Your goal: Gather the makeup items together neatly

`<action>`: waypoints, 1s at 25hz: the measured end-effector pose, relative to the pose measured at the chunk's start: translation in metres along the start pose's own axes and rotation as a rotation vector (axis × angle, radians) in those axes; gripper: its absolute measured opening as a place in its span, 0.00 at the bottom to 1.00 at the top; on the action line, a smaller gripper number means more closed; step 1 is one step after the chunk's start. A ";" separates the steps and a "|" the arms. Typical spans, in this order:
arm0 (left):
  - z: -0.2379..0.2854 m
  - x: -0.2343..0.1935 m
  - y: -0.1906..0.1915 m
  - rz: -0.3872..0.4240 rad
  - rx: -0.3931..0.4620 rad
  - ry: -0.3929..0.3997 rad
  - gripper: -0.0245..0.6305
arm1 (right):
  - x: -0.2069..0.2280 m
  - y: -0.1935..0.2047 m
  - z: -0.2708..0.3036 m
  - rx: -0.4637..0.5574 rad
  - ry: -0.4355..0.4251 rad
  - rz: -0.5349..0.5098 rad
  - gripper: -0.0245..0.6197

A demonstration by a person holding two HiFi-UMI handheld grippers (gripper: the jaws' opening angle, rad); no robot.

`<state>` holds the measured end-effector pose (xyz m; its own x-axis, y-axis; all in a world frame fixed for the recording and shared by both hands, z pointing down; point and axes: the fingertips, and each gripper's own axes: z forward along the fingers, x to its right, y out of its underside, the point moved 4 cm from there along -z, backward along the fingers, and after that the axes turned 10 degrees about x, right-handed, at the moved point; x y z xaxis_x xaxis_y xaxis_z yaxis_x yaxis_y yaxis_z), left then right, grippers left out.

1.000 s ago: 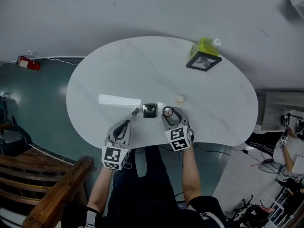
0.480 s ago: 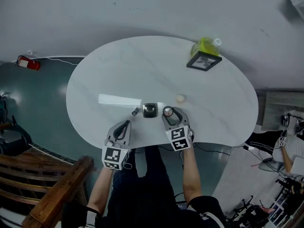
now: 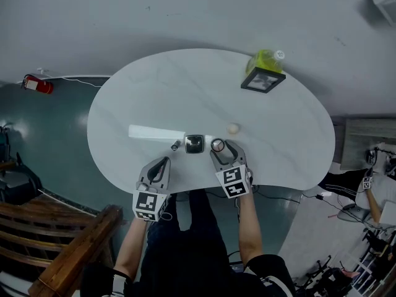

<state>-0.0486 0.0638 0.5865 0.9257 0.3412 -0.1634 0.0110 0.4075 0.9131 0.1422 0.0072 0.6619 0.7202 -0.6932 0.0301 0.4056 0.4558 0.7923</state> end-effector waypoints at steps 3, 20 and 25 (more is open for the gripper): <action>-0.001 0.002 -0.008 0.009 0.017 -0.001 0.07 | 0.001 -0.008 -0.008 0.018 0.010 -0.003 0.40; -0.032 0.016 -0.096 0.082 0.173 0.010 0.07 | -0.014 -0.115 -0.080 0.277 0.097 -0.015 0.39; -0.041 0.017 -0.119 0.097 0.223 -0.005 0.07 | -0.017 -0.146 -0.098 0.373 0.160 -0.030 0.31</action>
<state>-0.0498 0.0562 0.4596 0.9285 0.3649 -0.0697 0.0049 0.1757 0.9844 0.1259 0.0074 0.4860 0.8015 -0.5941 -0.0684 0.2168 0.1821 0.9591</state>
